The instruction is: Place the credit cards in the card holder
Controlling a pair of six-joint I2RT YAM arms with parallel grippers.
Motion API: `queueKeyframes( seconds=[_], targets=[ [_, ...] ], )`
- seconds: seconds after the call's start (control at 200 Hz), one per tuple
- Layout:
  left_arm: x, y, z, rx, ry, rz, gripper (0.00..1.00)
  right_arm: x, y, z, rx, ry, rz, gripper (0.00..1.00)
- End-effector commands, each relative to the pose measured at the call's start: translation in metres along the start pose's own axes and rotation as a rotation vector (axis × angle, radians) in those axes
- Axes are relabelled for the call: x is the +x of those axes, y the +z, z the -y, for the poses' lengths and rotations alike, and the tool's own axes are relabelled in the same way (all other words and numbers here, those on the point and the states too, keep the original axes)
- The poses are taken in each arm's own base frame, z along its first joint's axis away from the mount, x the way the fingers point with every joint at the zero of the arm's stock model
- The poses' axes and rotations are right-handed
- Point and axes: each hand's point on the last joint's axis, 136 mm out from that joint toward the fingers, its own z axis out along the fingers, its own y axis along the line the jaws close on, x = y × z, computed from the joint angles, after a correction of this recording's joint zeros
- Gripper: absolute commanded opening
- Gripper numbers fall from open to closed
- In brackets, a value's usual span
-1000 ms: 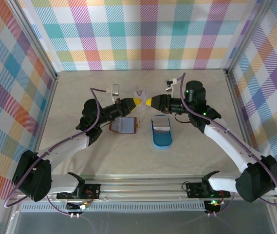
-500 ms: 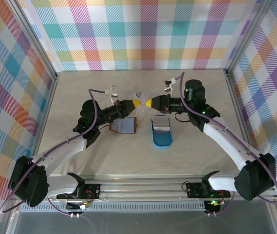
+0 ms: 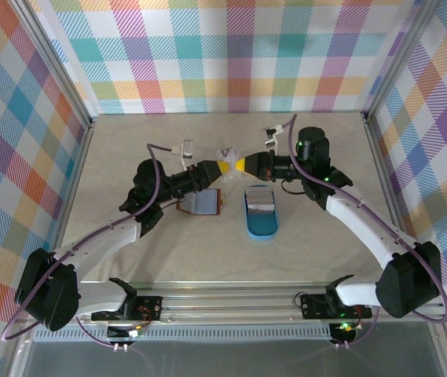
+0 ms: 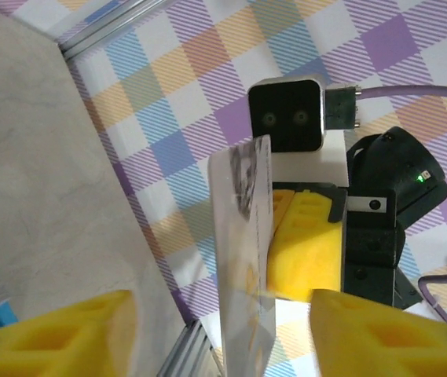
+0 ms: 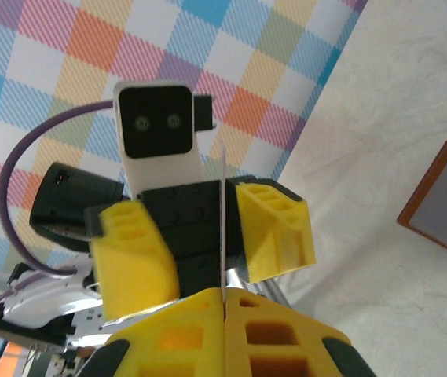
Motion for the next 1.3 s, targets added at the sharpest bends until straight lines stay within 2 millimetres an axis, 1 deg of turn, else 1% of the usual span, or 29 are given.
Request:
queueKeyframes(
  seconds=[0.0, 0.045, 0.14, 0.17, 0.28, 0.36, 0.5, 0.585, 0.69, 0.78, 0.91, 1.02, 1.15, 1.165, 1.295],
  targets=[
    [-0.011, -0.008, 0.007, -0.045, 0.069, 0.02, 0.7, -0.005, -0.008, 0.013, 0.066, -0.019, 0.057, 0.0],
    [-0.014, -0.013, -0.003, -0.101, 0.07, 0.018, 0.73, -0.003, -0.01, 0.019, 0.096, -0.017, 0.064, 0.0],
    [-0.022, -0.027, -0.027, -0.207, 0.043, 0.006, 0.73, 0.004, -0.014, 0.032, 0.151, -0.01, 0.078, 0.0],
    [-0.025, -0.031, -0.034, -0.227, 0.031, 0.004, 0.73, 0.007, -0.015, 0.039, 0.171, -0.005, 0.084, 0.0],
    [-0.033, -0.045, -0.057, -0.266, -0.013, -0.001, 0.72, 0.018, -0.017, 0.053, 0.226, 0.0, 0.103, 0.0],
    [-0.032, -0.053, -0.072, -0.307, -0.031, -0.021, 0.72, 0.025, -0.015, 0.061, 0.273, -0.016, 0.111, 0.0],
    [-0.028, -0.062, -0.094, -0.359, -0.044, -0.063, 0.72, 0.037, -0.003, 0.071, 0.334, -0.021, 0.101, 0.0],
    [-0.026, -0.065, -0.103, -0.378, -0.05, -0.074, 0.72, 0.041, 0.003, 0.073, 0.362, -0.038, 0.096, 0.0],
    [-0.026, -0.067, -0.111, -0.409, -0.041, -0.095, 0.72, 0.04, 0.007, 0.08, 0.402, -0.035, 0.105, 0.0],
    [-0.026, -0.07, -0.123, -0.464, -0.04, -0.124, 0.71, 0.041, 0.013, 0.086, 0.432, -0.032, 0.096, 0.0],
    [-0.031, -0.075, -0.144, -0.519, -0.083, -0.139, 0.67, 0.042, 0.017, 0.092, 0.476, -0.035, 0.102, 0.0],
    [-0.036, -0.081, -0.158, -0.541, -0.124, -0.142, 0.64, 0.044, 0.021, 0.098, 0.495, -0.022, 0.112, 0.0],
    [-0.045, -0.089, -0.172, -0.578, -0.146, -0.137, 0.64, 0.045, 0.036, 0.106, 0.507, 0.01, 0.086, 0.0],
    [-0.04, -0.093, -0.175, -0.596, -0.172, -0.148, 0.64, 0.045, 0.038, 0.107, 0.509, 0.009, 0.081, 0.0],
    [-0.04, -0.104, -0.19, -0.668, -0.191, -0.154, 0.62, 0.043, 0.054, 0.114, 0.529, 0.004, 0.06, 0.0]
  ],
)
